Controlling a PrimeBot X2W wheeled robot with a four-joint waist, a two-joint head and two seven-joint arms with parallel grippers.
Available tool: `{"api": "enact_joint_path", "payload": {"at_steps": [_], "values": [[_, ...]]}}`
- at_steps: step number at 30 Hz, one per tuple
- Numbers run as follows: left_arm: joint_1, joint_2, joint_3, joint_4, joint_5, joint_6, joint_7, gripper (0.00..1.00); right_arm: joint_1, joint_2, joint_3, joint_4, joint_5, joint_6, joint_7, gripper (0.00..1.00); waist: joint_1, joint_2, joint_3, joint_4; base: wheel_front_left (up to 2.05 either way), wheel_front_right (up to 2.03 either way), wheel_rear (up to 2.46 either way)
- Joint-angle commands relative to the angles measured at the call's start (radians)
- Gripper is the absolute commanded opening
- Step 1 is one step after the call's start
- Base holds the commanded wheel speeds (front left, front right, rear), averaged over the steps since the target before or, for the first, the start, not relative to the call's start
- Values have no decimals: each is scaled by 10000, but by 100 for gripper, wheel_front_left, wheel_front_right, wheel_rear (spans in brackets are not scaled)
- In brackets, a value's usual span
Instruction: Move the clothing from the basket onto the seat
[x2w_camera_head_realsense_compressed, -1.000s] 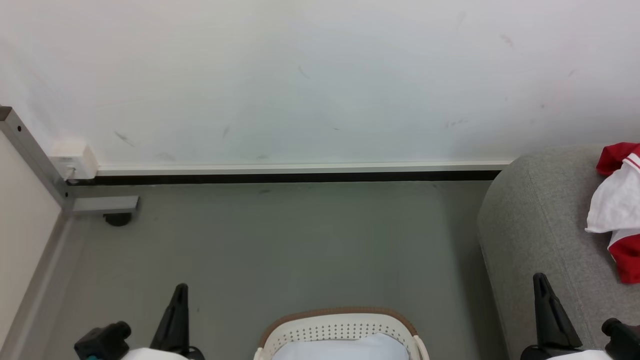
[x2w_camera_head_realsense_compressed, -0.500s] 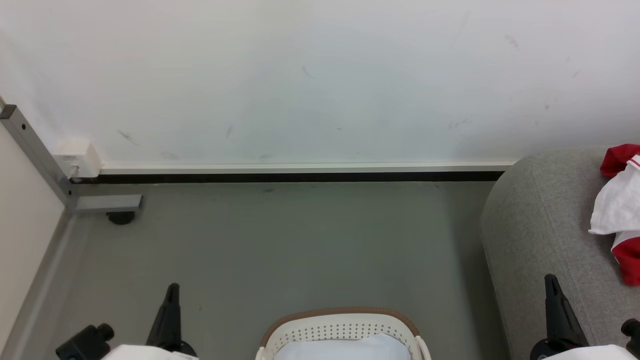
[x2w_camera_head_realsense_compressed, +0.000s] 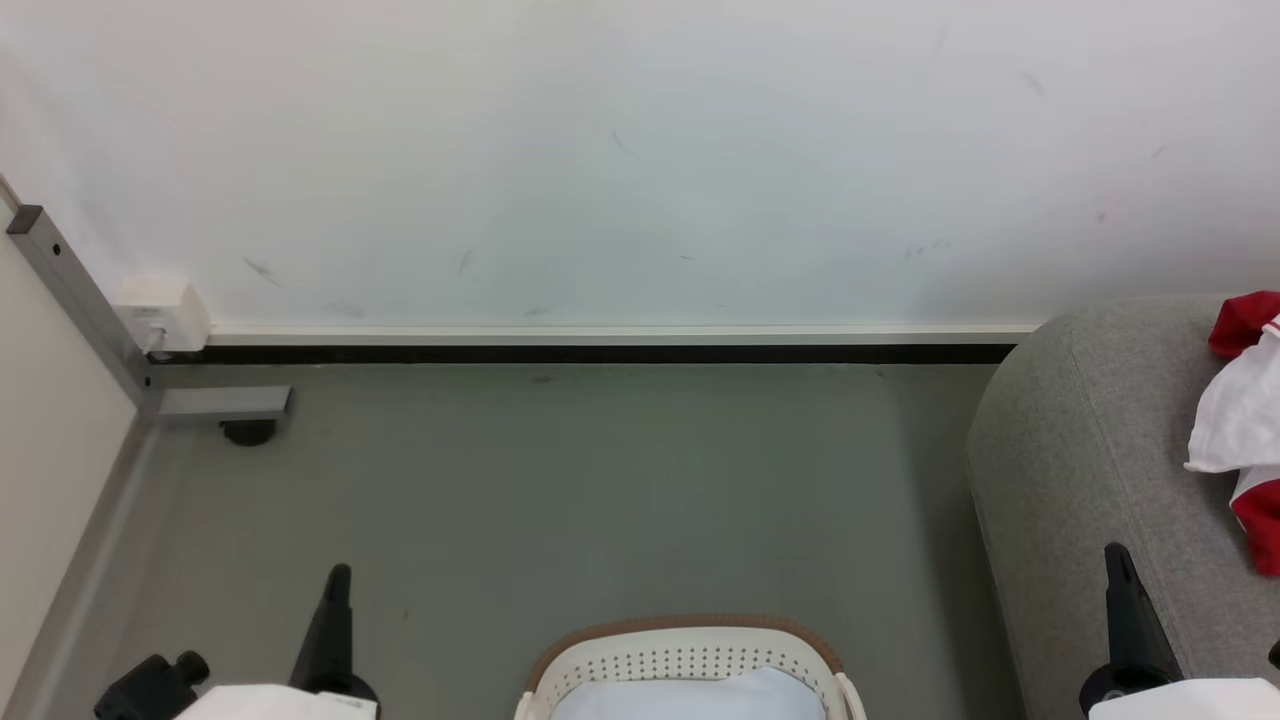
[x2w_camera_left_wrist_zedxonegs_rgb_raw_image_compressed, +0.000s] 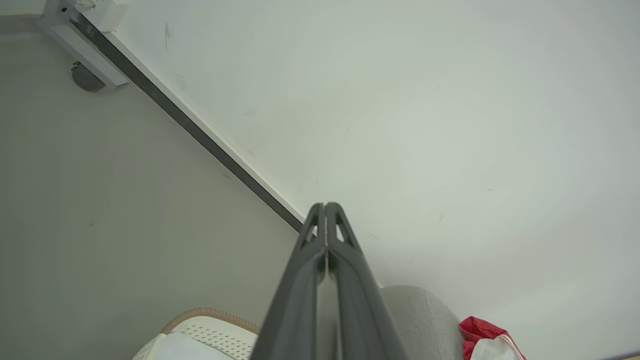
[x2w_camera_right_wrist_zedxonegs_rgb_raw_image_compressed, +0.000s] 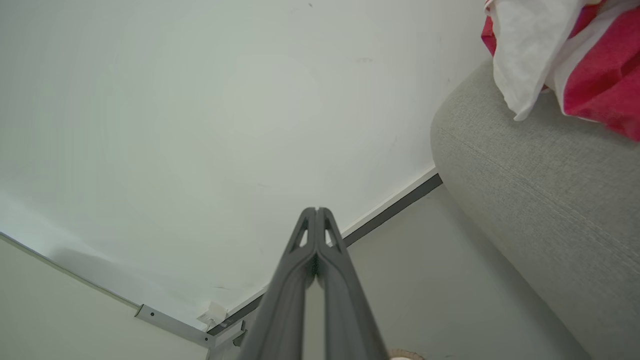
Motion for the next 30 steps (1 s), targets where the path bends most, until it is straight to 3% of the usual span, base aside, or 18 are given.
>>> {"api": "enact_joint_path", "payload": {"at_steps": [1,30], "values": [[-248,50,86,-133,-289,-14,57,0,-216,-87,-60,-85,291,-7,53,0,0,0,0,8,0,0,0],[-347,30,408,-158,-3212,-23,891,0,-367,-73,-432,40,3204,-12,873,0,0,0,7,177,0,0,0]]}}
